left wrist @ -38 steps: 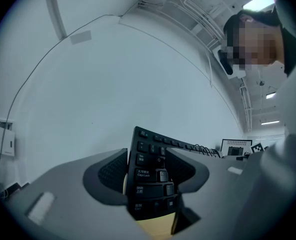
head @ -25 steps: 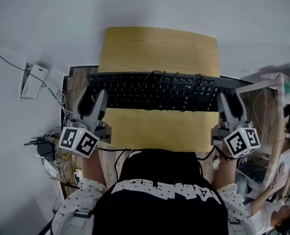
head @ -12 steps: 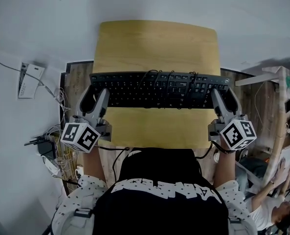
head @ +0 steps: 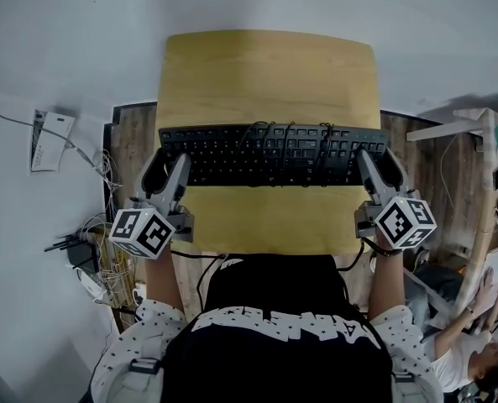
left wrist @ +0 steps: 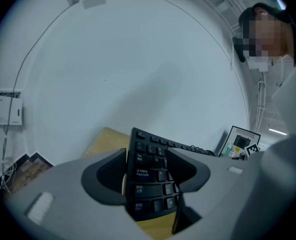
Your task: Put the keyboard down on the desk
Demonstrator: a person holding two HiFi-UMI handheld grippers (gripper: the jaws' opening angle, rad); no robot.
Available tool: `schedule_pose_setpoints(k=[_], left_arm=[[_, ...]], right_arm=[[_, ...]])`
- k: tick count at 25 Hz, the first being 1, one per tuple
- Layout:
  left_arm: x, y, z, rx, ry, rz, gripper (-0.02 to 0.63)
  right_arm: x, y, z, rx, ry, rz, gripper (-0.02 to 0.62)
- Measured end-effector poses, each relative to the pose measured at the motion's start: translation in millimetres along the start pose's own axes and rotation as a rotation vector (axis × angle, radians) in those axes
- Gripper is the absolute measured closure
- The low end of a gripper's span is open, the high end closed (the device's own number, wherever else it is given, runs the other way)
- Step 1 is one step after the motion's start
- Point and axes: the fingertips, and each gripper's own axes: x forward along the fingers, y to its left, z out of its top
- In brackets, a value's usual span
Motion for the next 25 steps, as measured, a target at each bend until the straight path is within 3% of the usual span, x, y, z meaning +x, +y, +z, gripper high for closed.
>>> schedule_pose_setpoints(k=[5,9,14,25], left_arm=[[12,2,-7,0.003,0.031,0.015,0.371],[-14,2,-7,-0.005,0.054,0.023,0.36],[-18,-16,43,-0.003,-0.151,-0.079,0.353],[-18,-11,30,-0.015,-0.098,-0.055,0.353]], right_arm=[[10,-12,-8,0.026,0.033,-0.007,0.314],[-9,6,-17,0.033,0.058,-0.014,0.314],[-33,43,65,-0.129,-0.115,-0.005,0.316],[-34,39,51,-0.106,-0.064,-0.03,0.314]])
